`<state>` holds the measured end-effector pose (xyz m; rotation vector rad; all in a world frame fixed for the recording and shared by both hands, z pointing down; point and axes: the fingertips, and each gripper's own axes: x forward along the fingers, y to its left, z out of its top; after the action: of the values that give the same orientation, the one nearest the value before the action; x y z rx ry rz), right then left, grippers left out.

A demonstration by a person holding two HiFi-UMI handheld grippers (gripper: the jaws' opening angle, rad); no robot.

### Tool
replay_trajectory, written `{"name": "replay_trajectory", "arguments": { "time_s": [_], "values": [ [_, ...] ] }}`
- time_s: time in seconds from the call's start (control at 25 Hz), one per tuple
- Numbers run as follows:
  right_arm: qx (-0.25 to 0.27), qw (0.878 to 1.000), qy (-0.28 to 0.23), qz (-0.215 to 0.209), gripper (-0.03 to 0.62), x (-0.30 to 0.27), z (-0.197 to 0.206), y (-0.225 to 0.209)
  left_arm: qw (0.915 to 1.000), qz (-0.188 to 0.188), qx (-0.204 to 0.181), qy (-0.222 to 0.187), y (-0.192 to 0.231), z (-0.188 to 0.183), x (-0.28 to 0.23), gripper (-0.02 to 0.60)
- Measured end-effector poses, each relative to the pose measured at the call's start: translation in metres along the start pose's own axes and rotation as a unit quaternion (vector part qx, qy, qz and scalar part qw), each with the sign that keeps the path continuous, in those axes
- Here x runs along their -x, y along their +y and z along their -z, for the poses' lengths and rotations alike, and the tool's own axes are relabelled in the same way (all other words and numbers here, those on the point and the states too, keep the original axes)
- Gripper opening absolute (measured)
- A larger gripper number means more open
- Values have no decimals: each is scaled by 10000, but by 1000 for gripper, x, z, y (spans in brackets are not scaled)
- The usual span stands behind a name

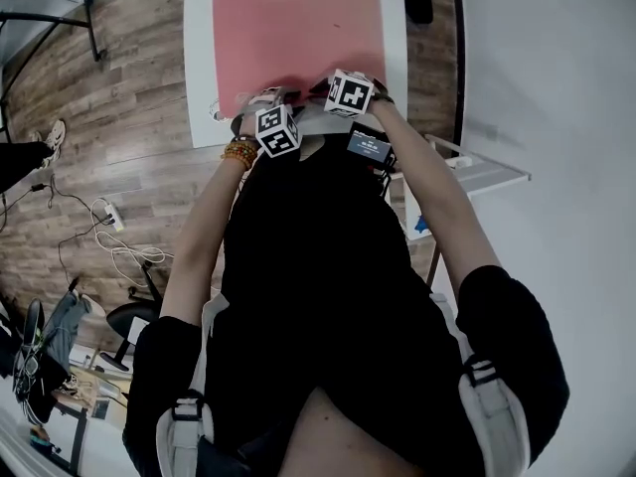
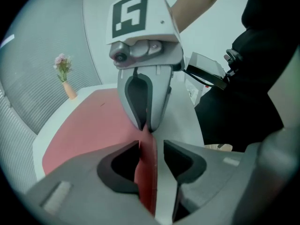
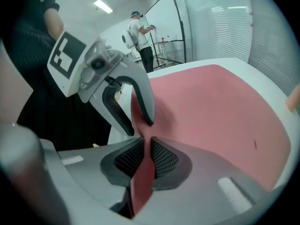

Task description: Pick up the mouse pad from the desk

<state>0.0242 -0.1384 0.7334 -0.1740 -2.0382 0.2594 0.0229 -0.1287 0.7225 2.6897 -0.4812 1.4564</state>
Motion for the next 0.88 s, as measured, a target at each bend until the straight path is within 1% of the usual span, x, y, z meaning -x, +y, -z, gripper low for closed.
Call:
{"name": "replay_trajectory", "arguments": {
  "time_s": [0.04,0.12,0.16,0.2,0.24,0.28,0.32,0.4,0.48,0.52,0.56,0.6,0.68,0.72,0.76,0.8,0.88],
  "values": [
    [-118,9999,-88,-71,66,3,-2,0,10000,-84,-26,17,1,1,-2,163],
    [-227,9993,-201,-214,66,10,-8,0,9990,-420,9,144,11,7,-4,158],
    [-233,9991,-238,-268,66,12,-10,0,9978,-615,57,223,20,10,-3,133],
    [-221,9989,-275,-294,67,15,-12,0,9966,-767,112,273,28,12,-2,81],
    [-192,9989,-317,-288,71,18,-14,-1,9958,-849,172,281,34,11,0,41],
    [-128,9990,-357,-249,82,22,-15,-1,9956,-866,243,256,38,9,2,29],
    [-7,9991,-384,-181,107,24,-15,0,9956,-849,324,213,39,6,3,26],
    [380,9986,-373,1,187,26,-15,7,9954,-816,485,127,38,5,3,26],
    [838,9961,-174,218,273,21,-12,13,9942,-844,668,61,41,5,5,26],
    [1063,9935,-15,410,296,18,-8,11,9933,-867,769,19,44,4,8,28],
    [1253,9897,142,684,292,15,-3,5,9923,-898,851,-34,47,2,10,29],
    [1371,9852,272,991,262,13,1,-4,9914,-938,903,-95,49,-1,13,29],
    [1400,9777,405,1512,240,14,6,-20,9904,-994,938,-191,52,-7,16,31],
    [1381,9741,438,1735,171,17,7,-27,9908,-982,913,-198,51,-8,15,34],
    [1359,9708,462,1924,48,19,7,-33,9917,-957,843,-162,50,-6,14,41],
    [1325,9689,473,2038,43,22,5,-37,9927,-955,732,-81,49,-2,12,44],
    [1259,9690,462,2076,41,26,0,-41,9922,-1117,519,194,54,14,10,52]
  ]
}}
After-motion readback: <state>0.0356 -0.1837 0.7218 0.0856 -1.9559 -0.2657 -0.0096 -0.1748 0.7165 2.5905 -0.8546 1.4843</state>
